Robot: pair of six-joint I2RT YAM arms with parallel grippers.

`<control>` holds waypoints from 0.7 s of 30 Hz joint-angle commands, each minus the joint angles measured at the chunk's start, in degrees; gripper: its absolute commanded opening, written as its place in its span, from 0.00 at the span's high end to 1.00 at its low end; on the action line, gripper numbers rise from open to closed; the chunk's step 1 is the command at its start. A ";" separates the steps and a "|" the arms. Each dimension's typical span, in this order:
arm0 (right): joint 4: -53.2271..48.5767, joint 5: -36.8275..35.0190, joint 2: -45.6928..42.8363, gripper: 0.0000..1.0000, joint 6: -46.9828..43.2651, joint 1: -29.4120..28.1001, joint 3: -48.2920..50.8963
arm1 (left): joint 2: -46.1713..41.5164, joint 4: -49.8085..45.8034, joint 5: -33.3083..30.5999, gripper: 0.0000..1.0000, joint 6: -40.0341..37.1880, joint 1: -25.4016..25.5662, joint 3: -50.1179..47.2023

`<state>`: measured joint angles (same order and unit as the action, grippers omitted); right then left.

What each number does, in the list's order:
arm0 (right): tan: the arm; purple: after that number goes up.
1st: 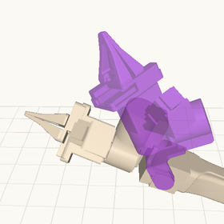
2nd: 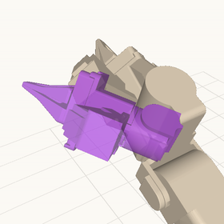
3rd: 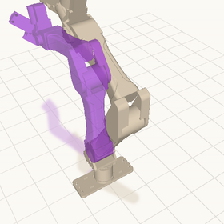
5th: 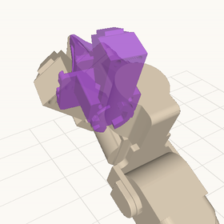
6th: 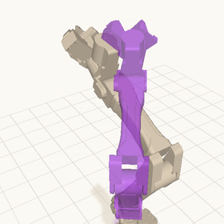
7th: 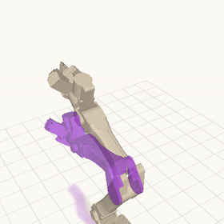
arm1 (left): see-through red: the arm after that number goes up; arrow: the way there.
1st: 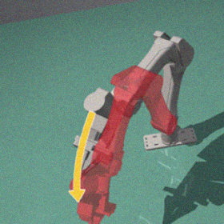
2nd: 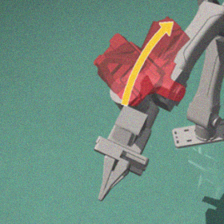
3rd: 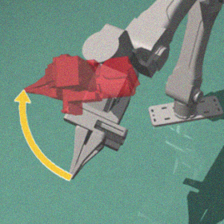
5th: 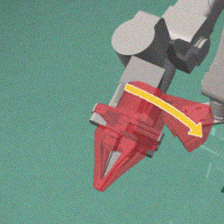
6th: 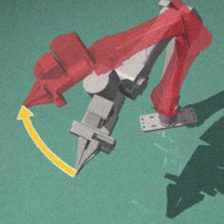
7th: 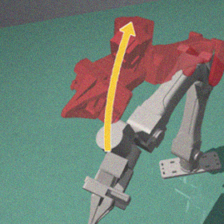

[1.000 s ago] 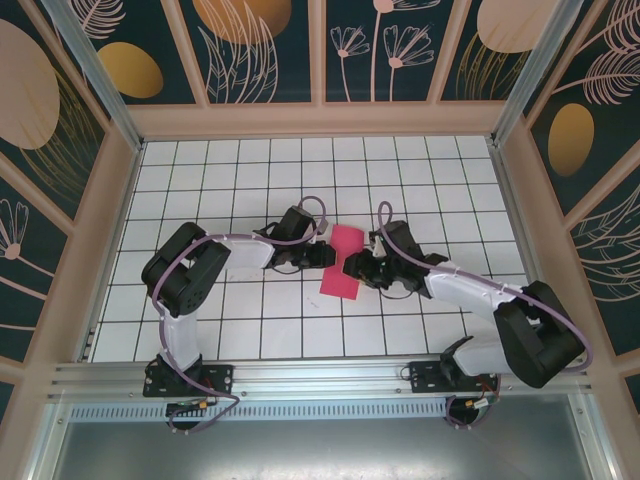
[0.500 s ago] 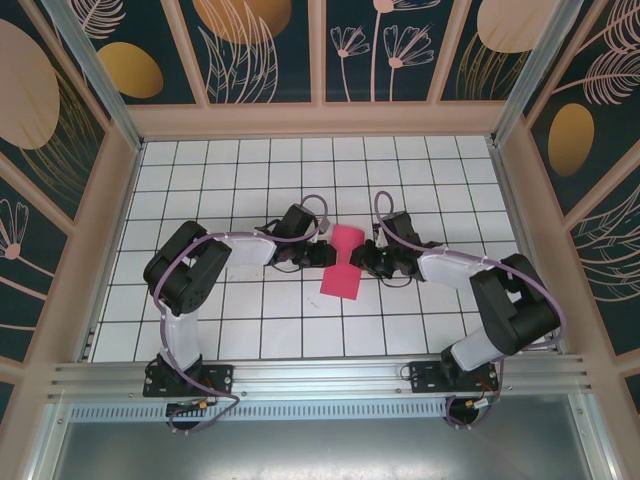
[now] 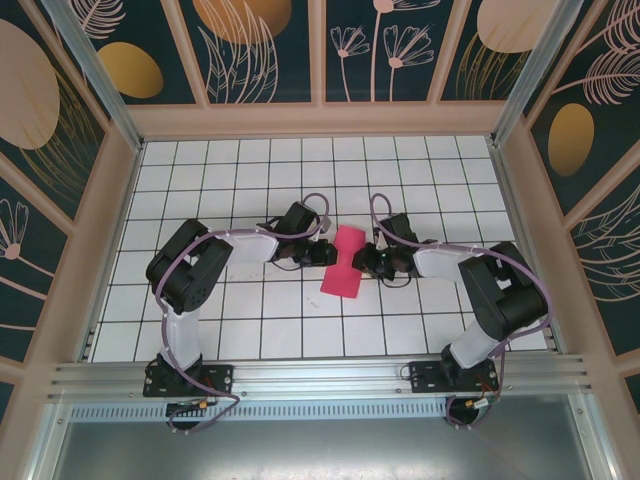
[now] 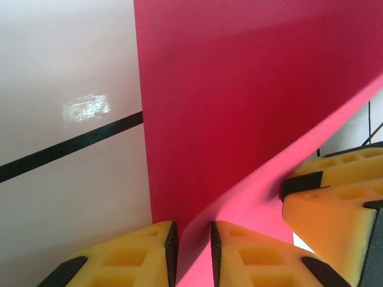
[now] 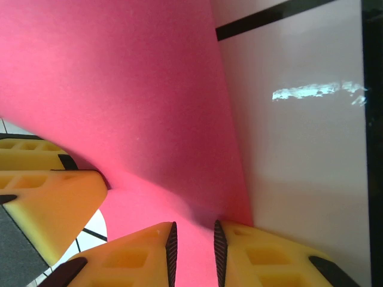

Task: Fold a paper plane with a square sheet of paper (pick it up from the middle)
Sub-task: Fold the square sheet of paper in half at the center of the table.

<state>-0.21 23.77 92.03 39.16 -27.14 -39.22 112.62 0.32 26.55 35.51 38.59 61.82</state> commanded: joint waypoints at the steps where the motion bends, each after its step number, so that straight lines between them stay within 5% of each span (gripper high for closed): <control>1: -3.21 -0.45 -3.60 0.71 -1.52 0.22 -3.00 | 3.74 -2.67 -3.08 0.74 -2.11 0.12 0.41; 21: 0.28 5.62 3.12 0.71 -4.70 3.70 -7.68 | 3.42 -2.96 -2.56 0.83 -1.47 0.17 0.49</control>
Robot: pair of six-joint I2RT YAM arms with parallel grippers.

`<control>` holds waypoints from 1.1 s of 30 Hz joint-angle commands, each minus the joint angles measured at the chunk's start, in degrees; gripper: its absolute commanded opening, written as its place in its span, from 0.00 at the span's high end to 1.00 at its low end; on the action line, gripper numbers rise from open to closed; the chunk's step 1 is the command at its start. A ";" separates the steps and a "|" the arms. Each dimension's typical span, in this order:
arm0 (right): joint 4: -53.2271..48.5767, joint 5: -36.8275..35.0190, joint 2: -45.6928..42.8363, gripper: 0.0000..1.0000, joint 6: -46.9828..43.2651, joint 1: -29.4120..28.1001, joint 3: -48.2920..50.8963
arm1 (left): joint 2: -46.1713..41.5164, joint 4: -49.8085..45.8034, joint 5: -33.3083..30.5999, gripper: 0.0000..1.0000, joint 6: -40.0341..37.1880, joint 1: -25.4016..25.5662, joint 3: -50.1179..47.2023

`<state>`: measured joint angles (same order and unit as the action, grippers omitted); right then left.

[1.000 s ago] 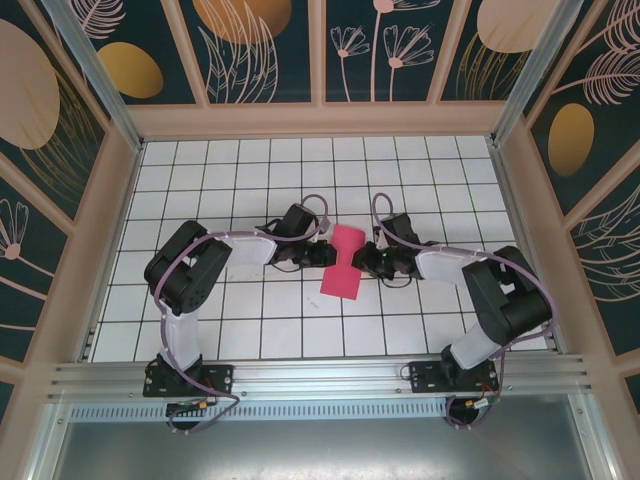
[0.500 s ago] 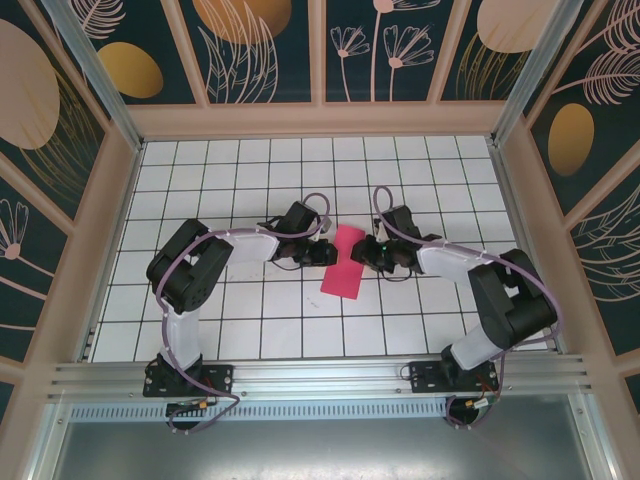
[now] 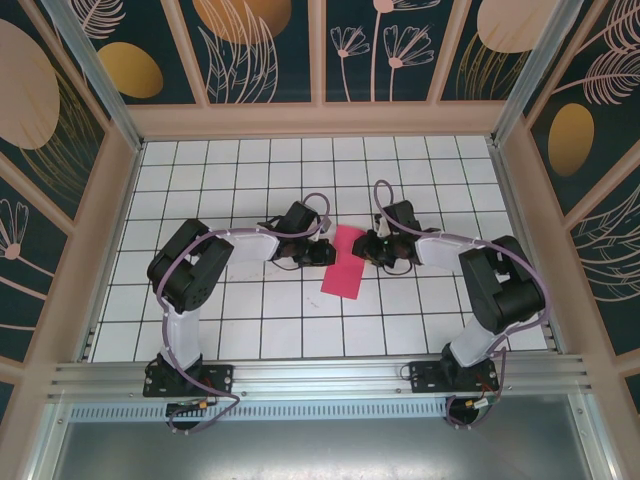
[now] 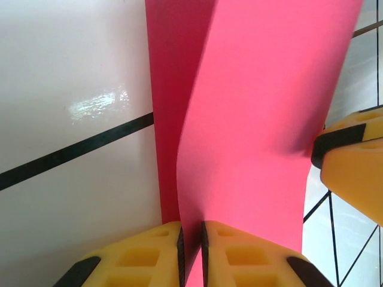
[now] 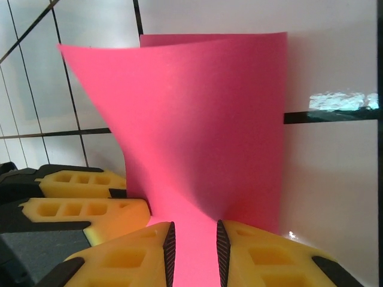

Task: Fold a paper plane with a square sheet of paper (pick it up from the middle)
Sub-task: Fold the square sheet of paper in half at the center of the table.

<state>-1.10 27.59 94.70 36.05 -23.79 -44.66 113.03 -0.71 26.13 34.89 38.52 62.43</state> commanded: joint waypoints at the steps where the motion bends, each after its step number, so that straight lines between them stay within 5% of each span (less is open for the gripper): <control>1: 1.20 2.00 0.41 0.71 -1.68 0.44 -2.37 | 3.07 -1.84 -2.10 0.85 -0.80 0.15 -0.12; 16: 2.66 2.19 7.66 0.71 -2.35 2.34 -1.10 | 4.29 -3.78 -1.85 0.87 -1.56 0.18 0.72; 27: -1.77 4.33 -0.11 0.68 -4.24 3.01 -5.87 | 4.28 -5.08 -2.75 0.89 -1.88 0.16 1.17; 33: -0.34 5.10 3.59 0.69 -4.41 4.37 -6.55 | 4.28 -5.18 -2.97 0.89 -2.02 0.23 1.37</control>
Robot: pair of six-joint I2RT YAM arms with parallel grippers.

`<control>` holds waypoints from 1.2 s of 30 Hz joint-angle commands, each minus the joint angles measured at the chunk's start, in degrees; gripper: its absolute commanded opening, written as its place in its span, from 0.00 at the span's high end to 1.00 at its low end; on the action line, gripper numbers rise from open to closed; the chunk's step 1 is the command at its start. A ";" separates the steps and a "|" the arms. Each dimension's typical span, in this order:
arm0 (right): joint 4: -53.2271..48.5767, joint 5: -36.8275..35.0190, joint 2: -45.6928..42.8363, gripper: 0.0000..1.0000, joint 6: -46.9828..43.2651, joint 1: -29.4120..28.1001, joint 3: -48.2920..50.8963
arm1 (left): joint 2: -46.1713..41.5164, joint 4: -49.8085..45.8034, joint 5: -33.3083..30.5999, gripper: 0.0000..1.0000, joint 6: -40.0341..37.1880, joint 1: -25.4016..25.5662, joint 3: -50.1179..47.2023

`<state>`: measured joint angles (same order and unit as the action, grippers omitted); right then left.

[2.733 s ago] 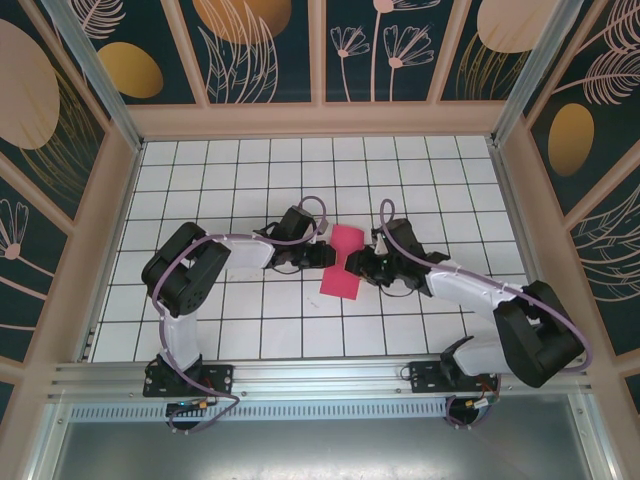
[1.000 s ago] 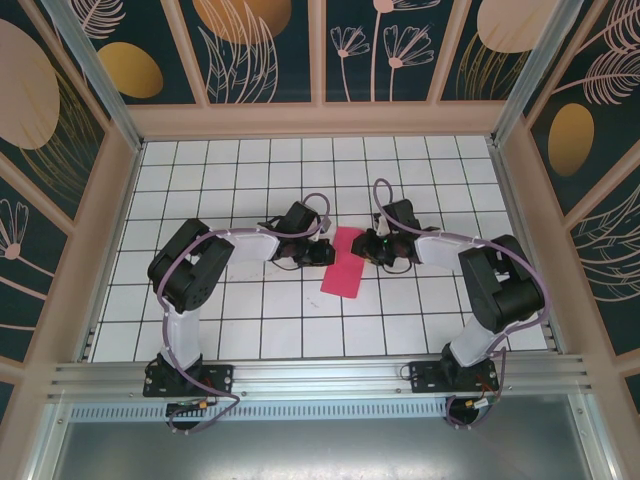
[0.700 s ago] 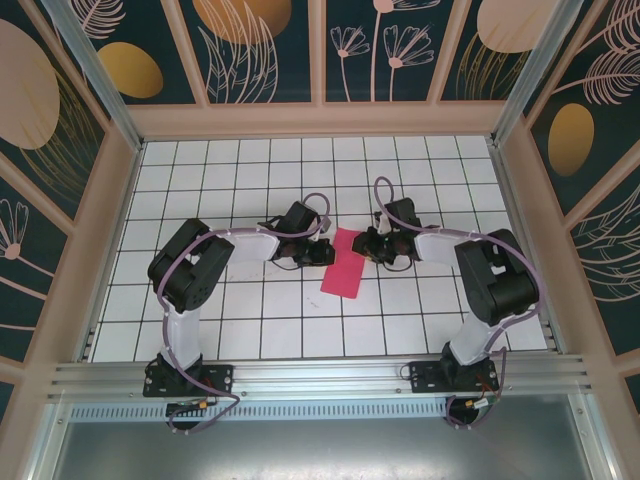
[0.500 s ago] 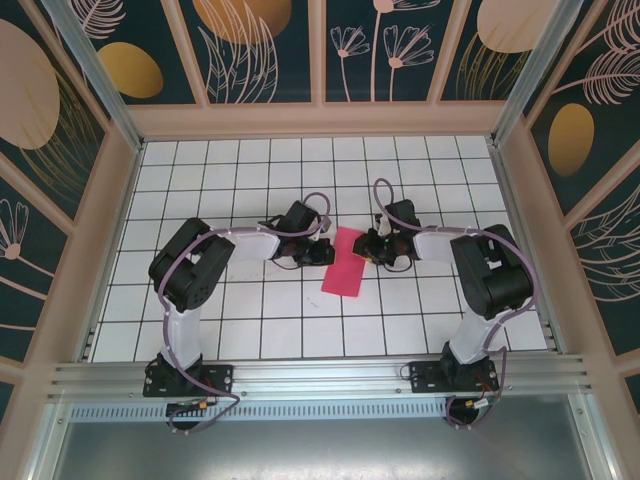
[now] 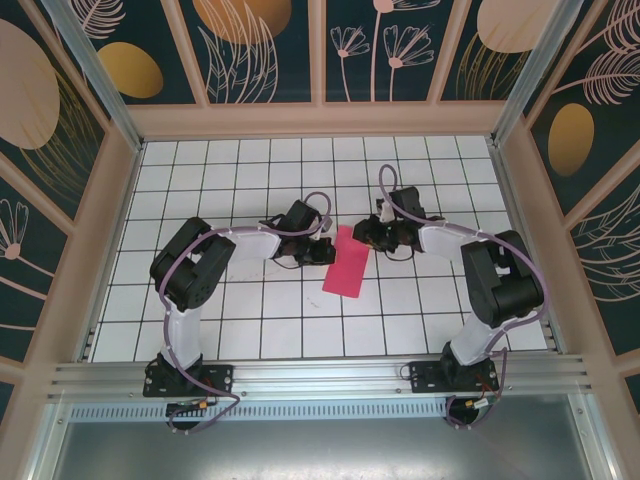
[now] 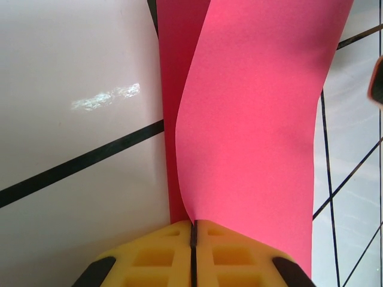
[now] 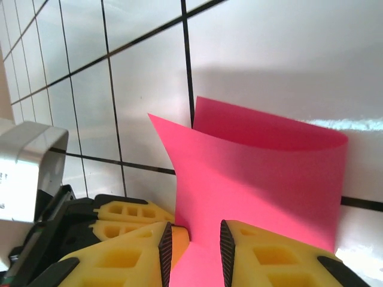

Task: Fold a paper plane with a square sheet of paper (pick it up from the middle)
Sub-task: Fold the square sheet of paper in half at the center of the table.

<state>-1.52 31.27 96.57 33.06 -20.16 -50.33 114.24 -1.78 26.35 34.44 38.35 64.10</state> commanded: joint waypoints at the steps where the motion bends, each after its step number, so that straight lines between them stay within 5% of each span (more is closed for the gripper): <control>1: 0.12 0.48 2.65 0.69 -1.34 0.77 -0.90 | 3.12 -4.27 -3.15 0.89 -1.57 0.36 -0.29; 9: -0.44 -2.17 9.15 0.70 -1.15 1.04 -1.00 | 3.54 -4.48 -2.88 0.89 -1.74 0.33 -0.20; 18: -4.07 -1.67 2.00 0.69 -1.49 1.23 -5.45 | 3.34 -4.46 -3.14 0.90 -1.56 0.39 -0.29; 36: -6.93 -7.37 13.12 0.69 -2.77 1.89 -7.92 | 3.27 -4.59 -2.71 0.90 -1.56 0.40 -0.24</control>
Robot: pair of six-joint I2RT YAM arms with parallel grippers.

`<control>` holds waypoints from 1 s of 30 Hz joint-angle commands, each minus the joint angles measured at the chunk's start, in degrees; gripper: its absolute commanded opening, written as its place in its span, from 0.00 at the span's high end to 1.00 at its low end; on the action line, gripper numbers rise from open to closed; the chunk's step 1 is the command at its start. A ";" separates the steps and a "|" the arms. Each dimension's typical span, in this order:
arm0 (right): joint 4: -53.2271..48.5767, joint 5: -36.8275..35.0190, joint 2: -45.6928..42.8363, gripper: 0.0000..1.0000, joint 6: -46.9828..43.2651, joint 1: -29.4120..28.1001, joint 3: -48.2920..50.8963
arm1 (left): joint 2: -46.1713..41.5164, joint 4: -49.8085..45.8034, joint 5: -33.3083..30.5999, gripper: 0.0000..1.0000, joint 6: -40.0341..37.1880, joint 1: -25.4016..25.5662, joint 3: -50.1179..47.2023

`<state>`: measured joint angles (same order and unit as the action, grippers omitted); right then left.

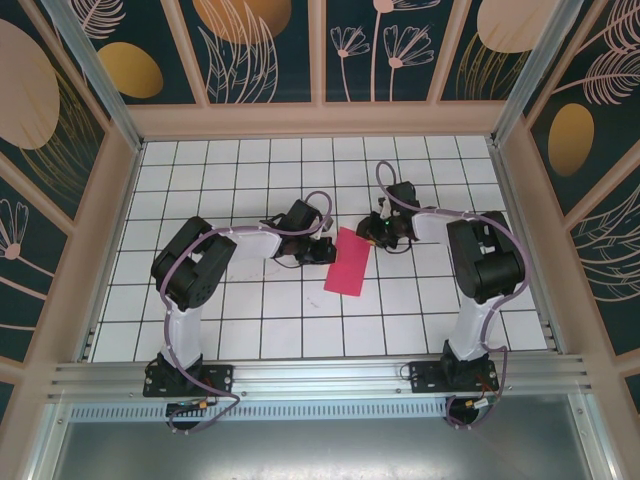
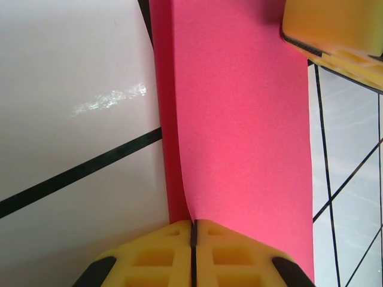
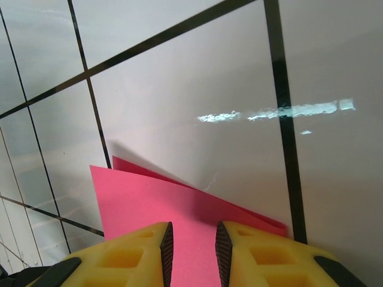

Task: Fold a paper plane with a square sheet of paper (pick it up from the middle)
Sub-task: Fold the square sheet of paper in half at the center of the table.

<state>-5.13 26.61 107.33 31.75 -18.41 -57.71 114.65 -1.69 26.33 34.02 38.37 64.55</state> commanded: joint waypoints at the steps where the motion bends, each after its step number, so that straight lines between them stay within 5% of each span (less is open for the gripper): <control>1: -3.65 -2.34 1.79 0.69 -1.51 0.20 -0.84 | 2.86 -4.72 -2.68 0.89 -1.14 0.38 -0.83; 9: -4.38 -0.24 -4.48 0.69 -1.71 0.47 -3.72 | 2.43 -4.82 -2.96 0.89 -1.15 0.37 -1.09; 30: -7.07 -3.17 1.55 0.70 -1.95 2.22 -3.89 | 2.00 -4.58 -2.86 0.89 -1.11 0.38 -1.80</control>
<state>-8.32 26.61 108.57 31.33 -16.27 -60.42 114.65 -1.56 26.30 34.04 38.37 64.55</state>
